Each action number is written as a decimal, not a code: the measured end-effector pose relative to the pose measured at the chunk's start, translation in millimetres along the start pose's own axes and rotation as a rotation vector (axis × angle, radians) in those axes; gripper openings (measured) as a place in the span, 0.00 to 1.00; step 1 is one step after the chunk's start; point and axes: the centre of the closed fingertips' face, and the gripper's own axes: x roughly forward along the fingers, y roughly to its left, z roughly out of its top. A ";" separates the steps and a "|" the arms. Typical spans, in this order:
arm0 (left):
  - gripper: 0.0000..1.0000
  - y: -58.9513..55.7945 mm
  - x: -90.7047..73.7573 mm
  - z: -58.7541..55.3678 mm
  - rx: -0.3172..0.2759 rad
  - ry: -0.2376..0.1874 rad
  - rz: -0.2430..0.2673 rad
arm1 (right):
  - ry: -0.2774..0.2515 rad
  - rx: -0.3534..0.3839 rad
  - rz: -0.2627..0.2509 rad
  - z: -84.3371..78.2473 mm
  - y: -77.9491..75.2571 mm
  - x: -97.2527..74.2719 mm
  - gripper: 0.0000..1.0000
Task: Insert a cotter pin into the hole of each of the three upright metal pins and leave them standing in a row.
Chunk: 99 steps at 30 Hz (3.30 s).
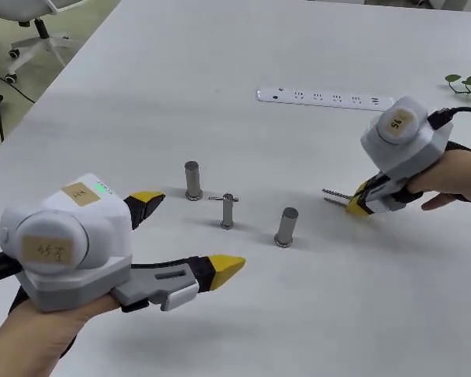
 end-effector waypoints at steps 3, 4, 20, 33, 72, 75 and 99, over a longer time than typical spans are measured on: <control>0.77 -0.3 0.5 -0.5 0.001 0.004 -0.005 | 0.004 -0.032 0.000 0.5 1.2 0.0 0.00; 0.76 -0.6 0.6 -0.4 0.001 0.005 -0.007 | 0.003 -0.036 0.001 0.6 1.3 0.1 0.00; 0.72 -7.8 3.0 1.3 -0.004 0.013 -0.040 | -0.030 -0.085 0.003 4.0 5.6 -6.6 0.00; 0.64 -20.9 13.2 9.0 -0.028 0.016 -0.090 | -0.091 -0.161 -0.016 16.2 21.9 -25.7 0.00; 0.34 -39.1 45.2 32.3 -0.269 0.083 -0.199 | -0.301 -0.461 -0.003 89.1 97.7 -73.3 0.00; 0.31 -41.4 45.4 33.8 -0.282 0.079 -0.211 | -0.319 -0.466 0.010 93.8 102.2 -73.9 0.00; 0.06 -52.4 44.1 43.1 -0.355 0.055 -0.289 | -0.344 -0.551 0.047 108.2 126.9 -73.4 0.00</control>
